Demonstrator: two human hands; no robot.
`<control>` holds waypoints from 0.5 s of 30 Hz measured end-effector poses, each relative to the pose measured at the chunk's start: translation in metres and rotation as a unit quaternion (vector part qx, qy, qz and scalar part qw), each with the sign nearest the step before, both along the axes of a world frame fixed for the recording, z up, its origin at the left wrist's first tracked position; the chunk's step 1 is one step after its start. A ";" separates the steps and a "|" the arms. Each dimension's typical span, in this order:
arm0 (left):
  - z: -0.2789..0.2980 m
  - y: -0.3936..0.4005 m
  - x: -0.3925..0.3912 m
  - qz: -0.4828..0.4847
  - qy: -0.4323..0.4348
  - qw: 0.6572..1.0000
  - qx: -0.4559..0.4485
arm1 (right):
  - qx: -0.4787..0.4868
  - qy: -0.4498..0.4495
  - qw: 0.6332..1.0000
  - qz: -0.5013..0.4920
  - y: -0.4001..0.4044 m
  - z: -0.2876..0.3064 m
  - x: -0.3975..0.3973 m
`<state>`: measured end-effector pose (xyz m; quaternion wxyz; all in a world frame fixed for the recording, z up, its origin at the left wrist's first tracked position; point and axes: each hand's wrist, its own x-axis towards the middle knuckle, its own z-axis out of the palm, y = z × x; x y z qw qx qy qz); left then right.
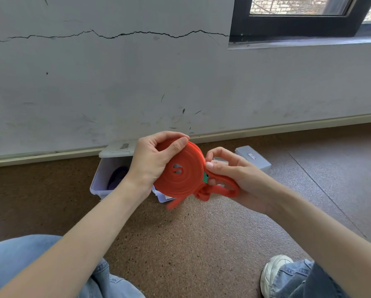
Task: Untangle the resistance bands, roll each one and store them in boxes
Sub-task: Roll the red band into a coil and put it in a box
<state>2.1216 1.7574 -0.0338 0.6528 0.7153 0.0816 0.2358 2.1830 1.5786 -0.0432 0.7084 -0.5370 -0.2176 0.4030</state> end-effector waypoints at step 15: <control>-0.007 -0.001 -0.003 -0.110 0.205 0.969 -0.082 | -0.104 -0.277 0.944 -0.146 0.005 -0.001 0.000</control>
